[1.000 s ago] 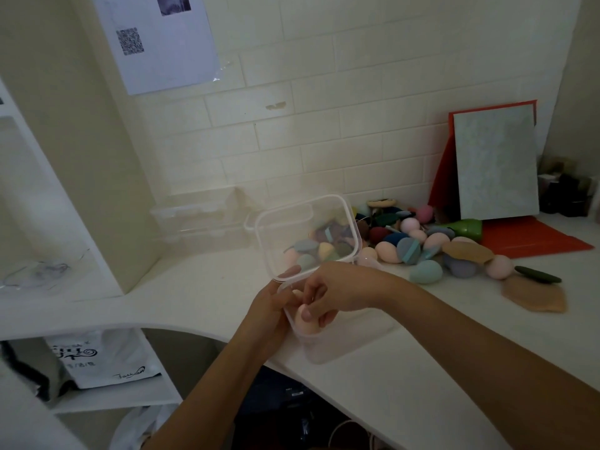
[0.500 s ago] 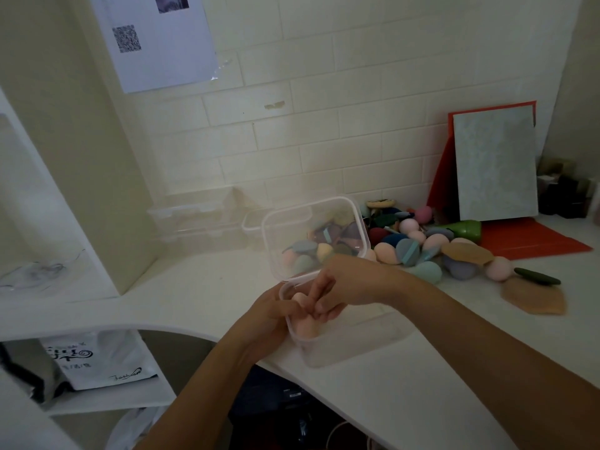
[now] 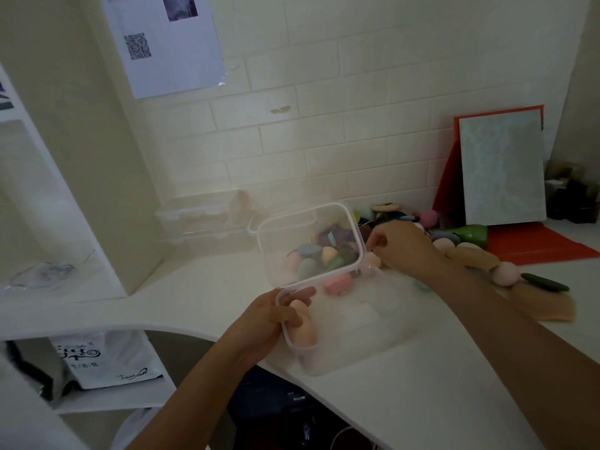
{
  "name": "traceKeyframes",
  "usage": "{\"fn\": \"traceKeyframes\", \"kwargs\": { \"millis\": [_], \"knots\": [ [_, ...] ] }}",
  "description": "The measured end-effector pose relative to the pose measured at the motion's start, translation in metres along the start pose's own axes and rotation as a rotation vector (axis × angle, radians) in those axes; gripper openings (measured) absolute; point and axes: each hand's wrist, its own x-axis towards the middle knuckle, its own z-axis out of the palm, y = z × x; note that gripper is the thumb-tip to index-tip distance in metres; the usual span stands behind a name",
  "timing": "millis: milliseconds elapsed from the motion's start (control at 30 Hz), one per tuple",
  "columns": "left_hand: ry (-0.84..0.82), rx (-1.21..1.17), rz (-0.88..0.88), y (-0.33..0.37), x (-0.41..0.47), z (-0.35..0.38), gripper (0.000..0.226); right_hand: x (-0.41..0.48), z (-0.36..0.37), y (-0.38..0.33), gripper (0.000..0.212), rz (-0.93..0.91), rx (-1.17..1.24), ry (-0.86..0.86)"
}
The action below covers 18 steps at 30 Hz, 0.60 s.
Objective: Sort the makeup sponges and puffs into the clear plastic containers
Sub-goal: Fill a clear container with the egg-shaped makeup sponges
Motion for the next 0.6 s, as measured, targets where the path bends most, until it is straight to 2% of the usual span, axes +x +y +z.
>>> {"fn": "traceKeyframes", "kwargs": {
  "millis": [100,233,300,433,600],
  "knots": [
    [0.057,-0.001,0.023,-0.002,-0.003,-0.003,0.063,0.001,0.004,0.011,0.030,0.040,-0.077,-0.111],
    [0.125,0.009,0.043,-0.002,-0.005,-0.005,0.046,0.003,0.013,0.034,0.029,0.022,-0.107,-0.122],
    [0.134,-0.007,0.047,-0.001,-0.005,-0.004,0.046,0.004,0.018,0.041,0.033,-0.007,-0.127,-0.139],
    [0.131,-0.073,0.042,0.000,-0.003,0.001,0.051,0.008,0.025,0.043,0.040,0.007,-0.238,-0.107],
    [0.137,-0.152,0.058,-0.003,0.003,0.009,0.052,0.005,0.028,0.046,0.028,0.060,-0.128,-0.027]
  ]
}}
